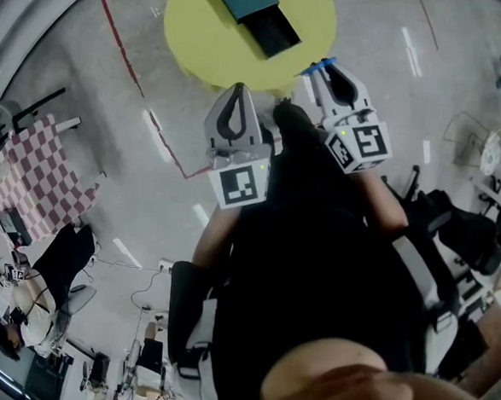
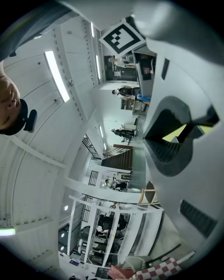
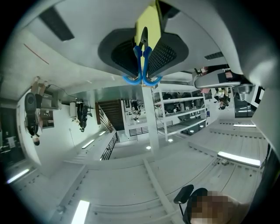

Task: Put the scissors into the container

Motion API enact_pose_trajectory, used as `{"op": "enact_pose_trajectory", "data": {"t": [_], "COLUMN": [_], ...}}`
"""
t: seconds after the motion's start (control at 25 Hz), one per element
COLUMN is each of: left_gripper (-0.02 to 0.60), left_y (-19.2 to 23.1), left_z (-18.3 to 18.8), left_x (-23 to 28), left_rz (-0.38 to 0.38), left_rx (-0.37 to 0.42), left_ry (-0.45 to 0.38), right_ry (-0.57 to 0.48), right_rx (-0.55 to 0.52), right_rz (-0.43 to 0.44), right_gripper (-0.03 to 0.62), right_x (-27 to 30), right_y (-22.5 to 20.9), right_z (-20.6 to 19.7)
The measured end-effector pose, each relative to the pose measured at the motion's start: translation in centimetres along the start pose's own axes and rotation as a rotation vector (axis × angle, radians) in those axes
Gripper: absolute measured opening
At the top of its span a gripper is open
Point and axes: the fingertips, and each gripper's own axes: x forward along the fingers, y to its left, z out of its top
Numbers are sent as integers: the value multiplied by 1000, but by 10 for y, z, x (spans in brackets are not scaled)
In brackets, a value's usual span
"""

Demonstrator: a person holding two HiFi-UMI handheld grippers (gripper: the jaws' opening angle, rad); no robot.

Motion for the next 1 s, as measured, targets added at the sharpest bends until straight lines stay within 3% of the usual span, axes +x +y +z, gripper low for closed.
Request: {"op": "enact_pose_trajectory", "data": {"t": [0.48, 1.0], "left_gripper": [-2, -2], "left_y": [13, 39], "left_z": [-2, -12], "left_x": [48, 117], "left_rz": [50, 114], "left_rx": [-4, -42], "left_ry": [10, 60], "right_ry": [16, 120], "right_rx": [-18, -25], "right_rz": [32, 88], "right_gripper": [75, 75], "right_x": [59, 139], "right_y": [-31, -60], "right_z": [-3, -34]}}
